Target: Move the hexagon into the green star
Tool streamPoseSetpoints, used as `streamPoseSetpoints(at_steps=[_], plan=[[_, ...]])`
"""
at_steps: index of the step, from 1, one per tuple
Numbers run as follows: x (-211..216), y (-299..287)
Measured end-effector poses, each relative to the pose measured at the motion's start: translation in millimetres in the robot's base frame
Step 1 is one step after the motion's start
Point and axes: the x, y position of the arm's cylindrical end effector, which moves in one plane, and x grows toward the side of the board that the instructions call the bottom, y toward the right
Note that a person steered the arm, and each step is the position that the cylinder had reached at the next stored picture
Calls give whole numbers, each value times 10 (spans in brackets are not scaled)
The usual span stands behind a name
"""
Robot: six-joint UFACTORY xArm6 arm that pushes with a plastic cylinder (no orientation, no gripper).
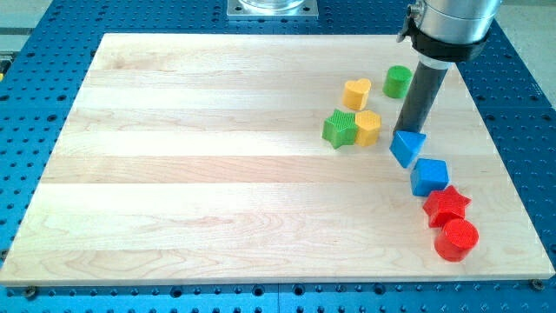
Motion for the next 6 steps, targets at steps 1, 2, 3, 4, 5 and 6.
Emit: streamPoseSetpoints(at_steps=[1,2,3,4,5,6], plan=[[24,110],[29,185],[-97,-47],[-6,-461],[165,-588],[186,-364]])
